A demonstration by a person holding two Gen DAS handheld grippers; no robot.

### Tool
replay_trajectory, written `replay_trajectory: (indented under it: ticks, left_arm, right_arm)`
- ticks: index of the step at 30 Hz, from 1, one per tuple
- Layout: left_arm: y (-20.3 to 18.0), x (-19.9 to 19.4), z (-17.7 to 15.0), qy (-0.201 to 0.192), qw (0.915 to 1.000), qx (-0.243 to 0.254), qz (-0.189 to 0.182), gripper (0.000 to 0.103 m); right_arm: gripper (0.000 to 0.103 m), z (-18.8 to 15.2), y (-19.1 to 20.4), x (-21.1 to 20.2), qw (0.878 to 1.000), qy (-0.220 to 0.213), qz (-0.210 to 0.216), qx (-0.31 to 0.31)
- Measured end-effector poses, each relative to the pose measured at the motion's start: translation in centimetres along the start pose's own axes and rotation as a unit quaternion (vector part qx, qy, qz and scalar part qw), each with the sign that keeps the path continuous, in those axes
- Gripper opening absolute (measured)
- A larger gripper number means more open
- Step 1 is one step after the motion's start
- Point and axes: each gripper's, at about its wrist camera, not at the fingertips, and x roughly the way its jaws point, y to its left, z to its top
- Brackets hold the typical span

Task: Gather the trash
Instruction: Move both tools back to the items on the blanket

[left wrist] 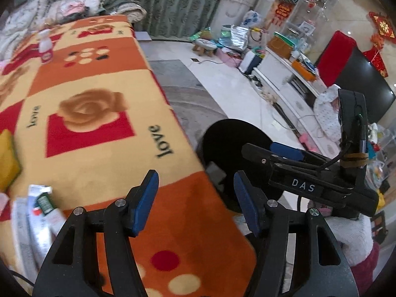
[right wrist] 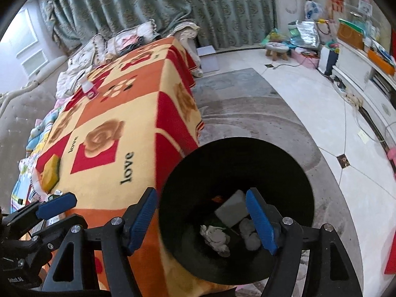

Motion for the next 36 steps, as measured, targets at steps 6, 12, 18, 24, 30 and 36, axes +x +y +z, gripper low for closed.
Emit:
replay_trajectory:
  ticks: [6,12,18,24,30,36]
  left_arm:
    - [1.7,-2.4,-1.0,-0.019,0.9987,0.0,0.048,0.062]
    - [4.0,-4.9,-1.6,-0.035,0.9965,-0.02,0.074,0.062]
    - [6.6,-7.8,-2.2,-0.059,0.9912,-0.029,0.115,0.062]
    - [9.5,-9.6,-2.9,-0.069,0.9849,-0.042,0.153,0.062]
    - [12.3,-10.6,-3.6,-0.071,0.9809,-0.063,0.17,0.062]
    - [14.1,-11.5,-4.4,-0.071,0.9767,-0.07,0.19,0.062]
  right_arm:
    - [0.072,-0.3,2.5,0.1,1.0,0.004,0.012,-0.014]
    - [0.073,-0.7,6.1,0.5,0.999,0.009,0.037,-0.039]
    - [0.074,-0.7,9.8,1.1,0.996,0.013,0.059,-0.061]
    - [0.075,-0.9,13.0,1.5,0.993,0.022,0.078,-0.081]
    - [0.075,-1.2,16.1,1.7,0.99,0.027,0.093,-0.104]
    - [0.075,-1.6,18.5,1.7,0.987,0.03,0.102,-0.123]
